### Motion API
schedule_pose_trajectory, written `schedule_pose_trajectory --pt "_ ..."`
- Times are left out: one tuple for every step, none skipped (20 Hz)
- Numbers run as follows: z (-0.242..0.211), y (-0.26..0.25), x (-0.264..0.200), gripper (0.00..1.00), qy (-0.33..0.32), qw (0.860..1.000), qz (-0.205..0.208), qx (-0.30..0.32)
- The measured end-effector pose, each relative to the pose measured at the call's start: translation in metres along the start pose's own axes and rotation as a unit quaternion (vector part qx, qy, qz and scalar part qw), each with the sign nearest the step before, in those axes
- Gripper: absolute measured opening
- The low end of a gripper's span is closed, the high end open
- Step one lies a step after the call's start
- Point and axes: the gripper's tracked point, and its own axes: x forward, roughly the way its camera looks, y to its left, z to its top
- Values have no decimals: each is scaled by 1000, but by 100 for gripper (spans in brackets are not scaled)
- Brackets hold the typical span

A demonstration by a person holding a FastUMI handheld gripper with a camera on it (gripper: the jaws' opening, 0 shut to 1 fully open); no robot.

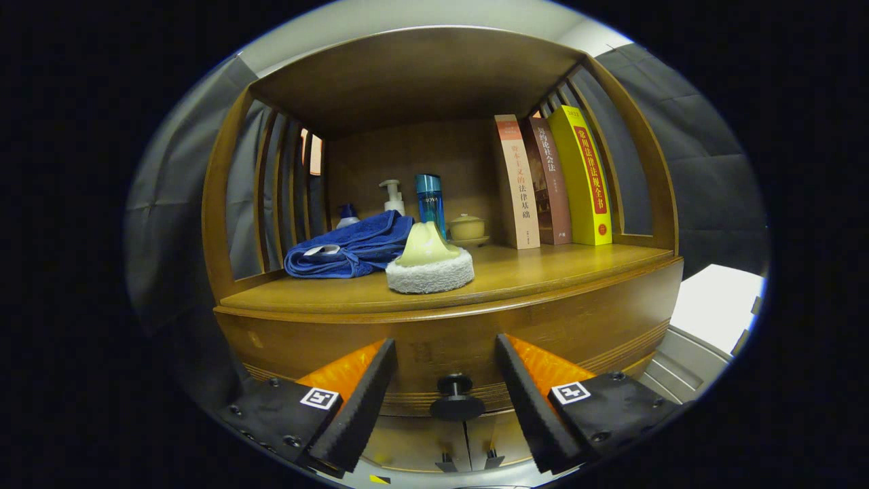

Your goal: Pull open the drawer, take out the items inside it, and place them on the countertop above the cabinet.

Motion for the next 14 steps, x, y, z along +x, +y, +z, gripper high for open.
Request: schedule_pose_trajectory --pt "0 -5 0 98 0 1000 -12 0" --pt "1 -14 -3 98 2 1000 -26 1" --pt "6 -16 -5 98 -5 999 -32 8" --pt "14 -19 -10 98 -12 999 -34 7" --pt "21 -23 -19 98 -16 999 -36 1" --pt "33 -23 -26 98 -24 999 -33 -5" --pt "44 -23 -33 98 -32 999 -27 -10" --pt "55 -23 -44 98 -37 999 -25 -12" --pt "65 -24 -55 98 -42 999 -22 -10" --pt "73 -24 -67 98 -43 999 -23 -5" --pt "82 -26 -79 98 -42 999 -25 1" --pt "89 -27 -90 98 -41 999 -27 9" --pt "98 -27 -102 98 -43 999 -26 19" --pt "108 -24 -112 98 -46 998 -18 25"
